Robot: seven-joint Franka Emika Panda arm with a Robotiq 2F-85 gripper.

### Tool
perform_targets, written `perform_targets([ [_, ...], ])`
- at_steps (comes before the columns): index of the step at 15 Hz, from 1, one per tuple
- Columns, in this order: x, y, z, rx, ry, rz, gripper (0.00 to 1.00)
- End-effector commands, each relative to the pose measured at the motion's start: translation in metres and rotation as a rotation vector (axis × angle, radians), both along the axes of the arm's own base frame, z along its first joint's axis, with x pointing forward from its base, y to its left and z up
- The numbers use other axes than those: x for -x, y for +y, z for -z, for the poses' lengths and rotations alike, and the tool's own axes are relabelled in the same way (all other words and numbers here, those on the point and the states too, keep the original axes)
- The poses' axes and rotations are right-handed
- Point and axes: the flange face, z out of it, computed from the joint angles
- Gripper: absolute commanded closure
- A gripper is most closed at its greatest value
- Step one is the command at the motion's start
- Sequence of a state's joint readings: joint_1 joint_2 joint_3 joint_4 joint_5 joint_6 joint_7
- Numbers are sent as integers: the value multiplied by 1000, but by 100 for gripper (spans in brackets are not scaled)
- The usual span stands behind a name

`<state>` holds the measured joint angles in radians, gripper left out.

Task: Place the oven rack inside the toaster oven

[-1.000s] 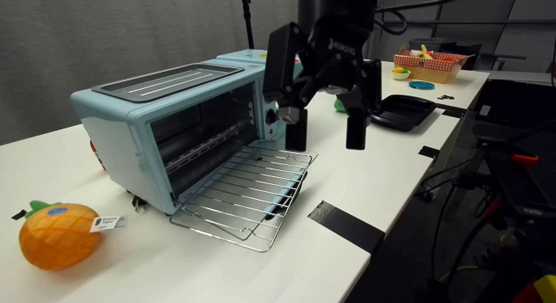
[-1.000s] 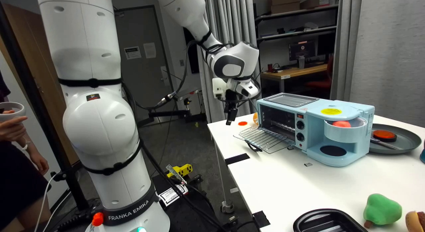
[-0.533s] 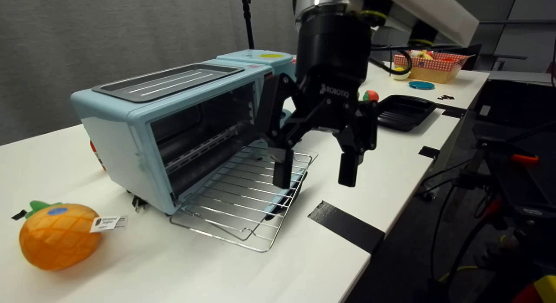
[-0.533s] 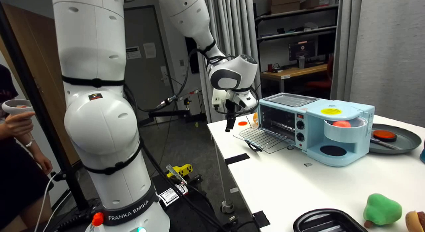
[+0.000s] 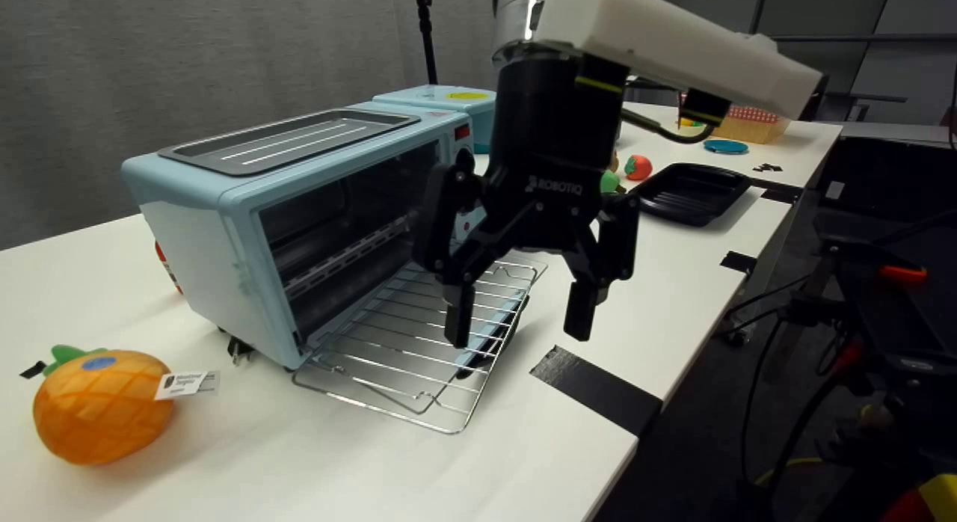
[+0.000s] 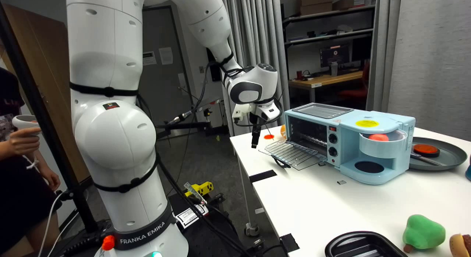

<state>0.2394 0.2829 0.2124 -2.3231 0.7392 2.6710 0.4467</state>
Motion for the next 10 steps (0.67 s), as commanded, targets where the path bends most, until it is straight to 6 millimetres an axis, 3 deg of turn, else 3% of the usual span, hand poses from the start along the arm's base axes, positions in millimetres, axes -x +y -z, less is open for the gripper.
perform_targets([
  [1, -9, -4, 5, 43, -5, 88, 0],
  [6, -19, -27, 25, 60, 30, 163, 0],
  [10, -25, -30, 40, 72, 56, 169, 0],
])
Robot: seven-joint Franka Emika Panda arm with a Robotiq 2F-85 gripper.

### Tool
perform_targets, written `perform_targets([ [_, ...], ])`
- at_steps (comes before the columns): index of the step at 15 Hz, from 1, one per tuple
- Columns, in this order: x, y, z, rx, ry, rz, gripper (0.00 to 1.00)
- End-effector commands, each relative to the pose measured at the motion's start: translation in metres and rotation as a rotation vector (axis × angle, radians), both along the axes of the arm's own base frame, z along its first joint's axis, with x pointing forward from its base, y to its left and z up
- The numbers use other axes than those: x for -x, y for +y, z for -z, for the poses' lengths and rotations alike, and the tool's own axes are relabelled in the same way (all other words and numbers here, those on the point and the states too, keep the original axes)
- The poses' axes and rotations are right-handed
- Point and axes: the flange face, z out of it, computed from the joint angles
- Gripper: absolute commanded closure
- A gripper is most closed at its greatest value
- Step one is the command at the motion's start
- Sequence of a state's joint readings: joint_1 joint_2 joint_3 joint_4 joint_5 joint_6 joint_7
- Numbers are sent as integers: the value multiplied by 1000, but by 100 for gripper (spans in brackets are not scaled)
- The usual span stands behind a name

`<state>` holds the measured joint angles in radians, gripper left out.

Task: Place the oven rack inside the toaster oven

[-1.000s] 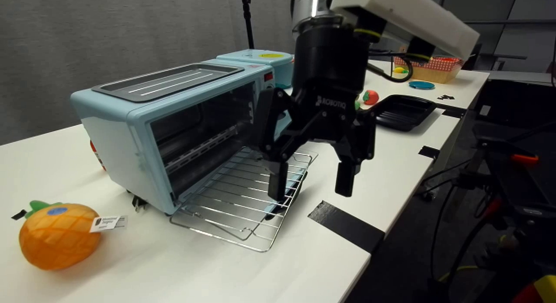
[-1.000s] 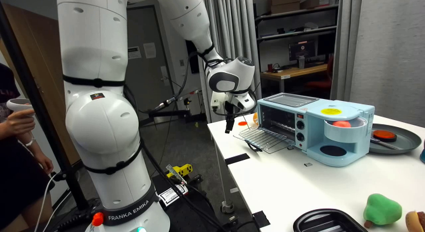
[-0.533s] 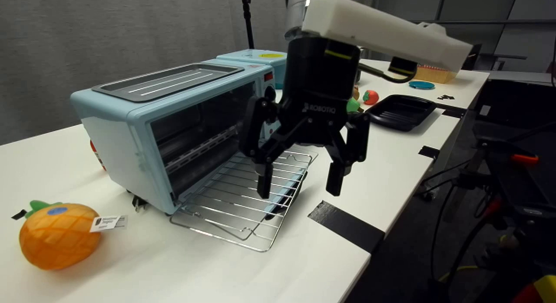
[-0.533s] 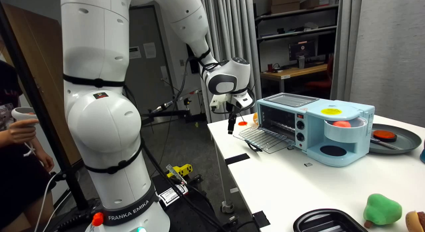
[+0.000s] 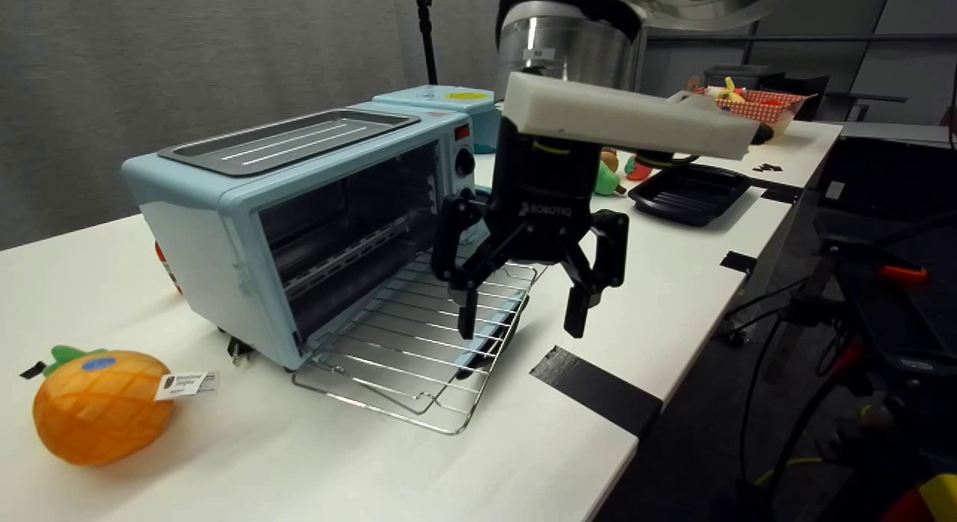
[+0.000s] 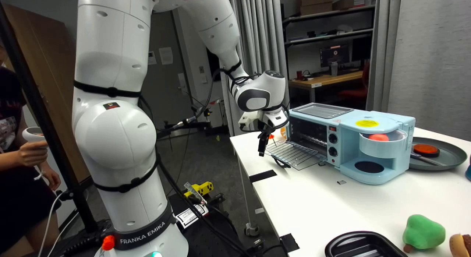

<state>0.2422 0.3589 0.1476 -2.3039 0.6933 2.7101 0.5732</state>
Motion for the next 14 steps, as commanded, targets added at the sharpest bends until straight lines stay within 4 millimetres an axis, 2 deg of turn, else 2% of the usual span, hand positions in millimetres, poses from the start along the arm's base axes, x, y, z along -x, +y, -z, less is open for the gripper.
perform_targets([
  [1, -12, 2, 12, 17, 8, 17, 0],
  [5, -14, 3, 20, 31, 24, 23, 0],
  [14, -6, 19, 40, 35, 77, 32, 0],
])
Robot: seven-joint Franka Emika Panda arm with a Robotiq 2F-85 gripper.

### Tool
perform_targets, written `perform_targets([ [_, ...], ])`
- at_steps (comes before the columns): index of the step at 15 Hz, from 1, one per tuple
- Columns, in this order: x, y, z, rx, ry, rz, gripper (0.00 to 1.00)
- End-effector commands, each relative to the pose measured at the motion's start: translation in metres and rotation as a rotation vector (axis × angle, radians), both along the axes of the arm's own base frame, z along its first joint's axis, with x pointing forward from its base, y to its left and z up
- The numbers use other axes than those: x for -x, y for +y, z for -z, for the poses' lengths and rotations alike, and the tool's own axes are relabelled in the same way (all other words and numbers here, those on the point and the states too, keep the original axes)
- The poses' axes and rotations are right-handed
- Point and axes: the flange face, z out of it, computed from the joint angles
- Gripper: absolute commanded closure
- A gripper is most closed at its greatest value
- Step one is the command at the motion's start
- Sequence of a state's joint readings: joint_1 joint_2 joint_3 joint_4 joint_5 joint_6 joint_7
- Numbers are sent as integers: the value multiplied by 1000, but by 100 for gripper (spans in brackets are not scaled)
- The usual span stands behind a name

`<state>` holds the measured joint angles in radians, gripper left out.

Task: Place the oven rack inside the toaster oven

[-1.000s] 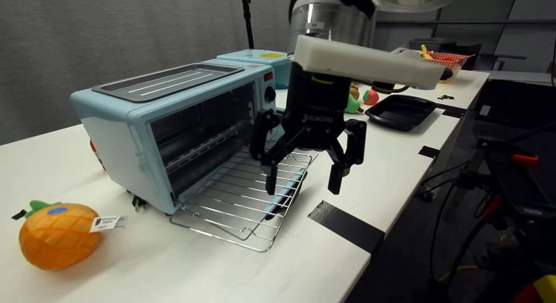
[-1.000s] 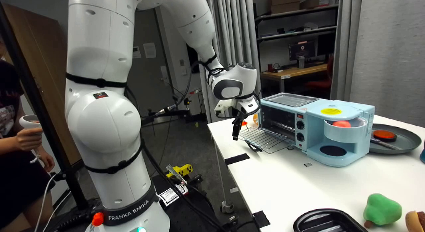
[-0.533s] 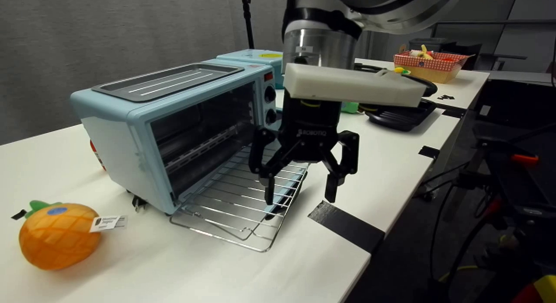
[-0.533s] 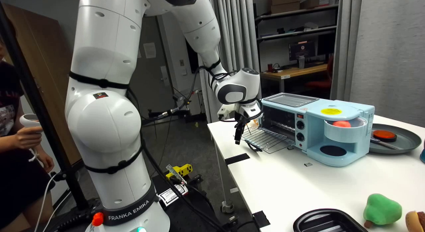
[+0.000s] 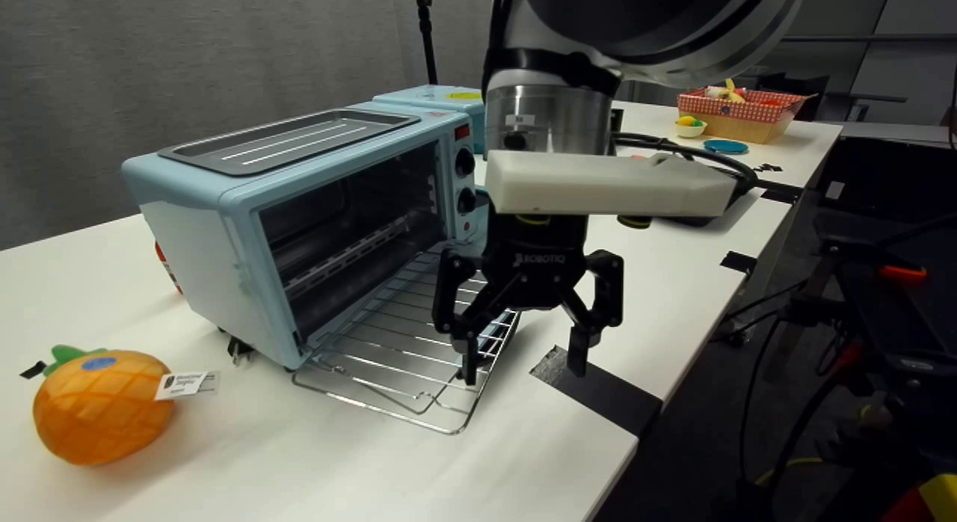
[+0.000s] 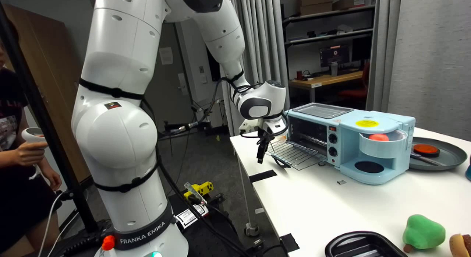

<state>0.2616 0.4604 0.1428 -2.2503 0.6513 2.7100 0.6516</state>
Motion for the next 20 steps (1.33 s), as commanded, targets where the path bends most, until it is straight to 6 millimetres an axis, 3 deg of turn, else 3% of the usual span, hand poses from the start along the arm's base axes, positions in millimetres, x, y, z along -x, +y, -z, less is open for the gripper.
perform_targets([
  [1, -2, 8, 6, 10, 14, 9, 0],
  [14, -7, -6, 2, 15, 3, 55, 0],
  [20, -9, -2, 12, 10, 29, 44, 0],
])
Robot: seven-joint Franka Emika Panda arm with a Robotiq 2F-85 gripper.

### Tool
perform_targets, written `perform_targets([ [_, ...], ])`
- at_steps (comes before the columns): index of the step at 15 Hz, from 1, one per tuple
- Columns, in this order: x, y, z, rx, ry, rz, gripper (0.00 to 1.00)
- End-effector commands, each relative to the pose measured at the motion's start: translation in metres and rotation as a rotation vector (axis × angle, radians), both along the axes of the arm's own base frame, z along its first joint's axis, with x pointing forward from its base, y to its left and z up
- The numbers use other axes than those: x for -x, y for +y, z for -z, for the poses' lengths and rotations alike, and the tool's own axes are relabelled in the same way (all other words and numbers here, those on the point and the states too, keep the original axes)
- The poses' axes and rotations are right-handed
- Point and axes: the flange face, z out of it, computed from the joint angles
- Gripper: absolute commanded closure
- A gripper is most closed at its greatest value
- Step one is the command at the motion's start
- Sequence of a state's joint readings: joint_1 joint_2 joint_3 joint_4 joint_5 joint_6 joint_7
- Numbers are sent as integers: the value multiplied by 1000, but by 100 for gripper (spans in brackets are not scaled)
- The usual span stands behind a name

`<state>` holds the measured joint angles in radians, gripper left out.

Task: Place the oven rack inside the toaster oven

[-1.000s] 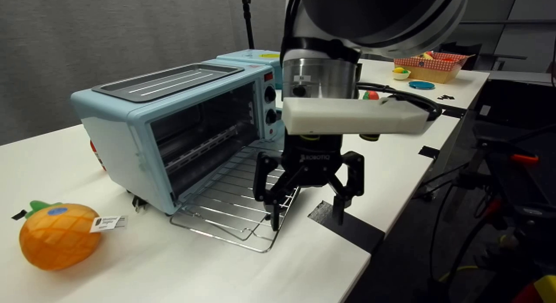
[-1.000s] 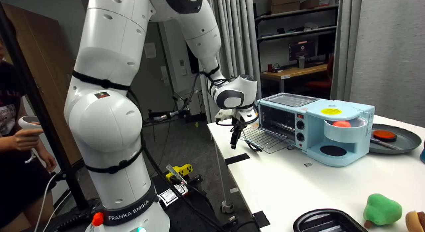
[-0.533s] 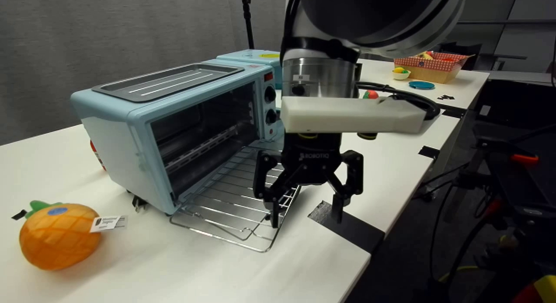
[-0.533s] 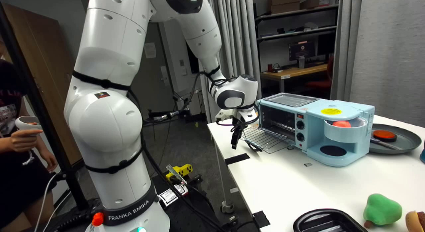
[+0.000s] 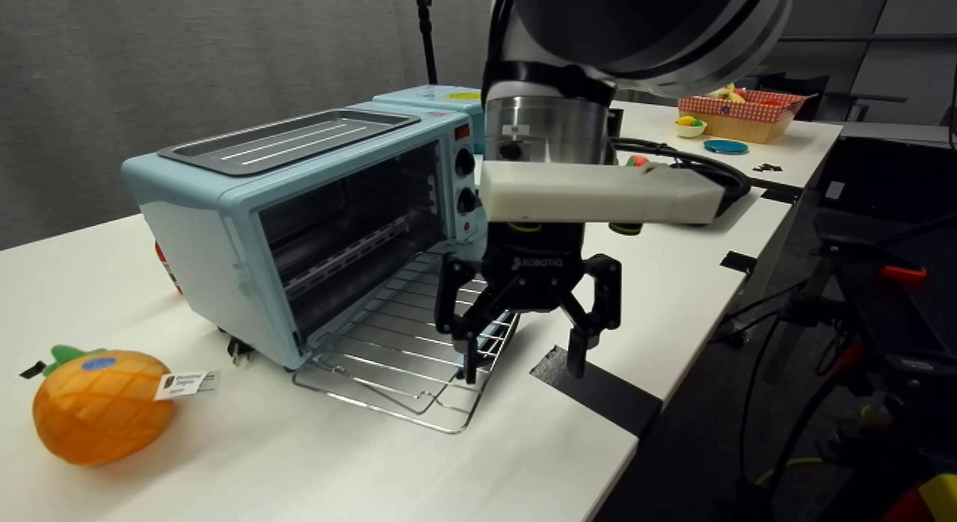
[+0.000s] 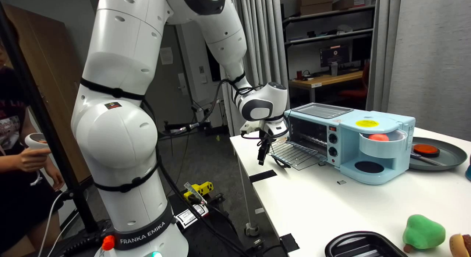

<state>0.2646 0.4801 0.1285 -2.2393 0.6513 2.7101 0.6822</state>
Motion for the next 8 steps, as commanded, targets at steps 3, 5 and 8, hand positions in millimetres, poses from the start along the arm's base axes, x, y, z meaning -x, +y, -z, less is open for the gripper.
perform_targets([
  [3, -4, 9, 13, -1, 28, -5, 0],
  [5, -6, 11, 14, -4, 27, -6, 0],
  [8, -9, 11, 11, -6, 12, -4, 30],
])
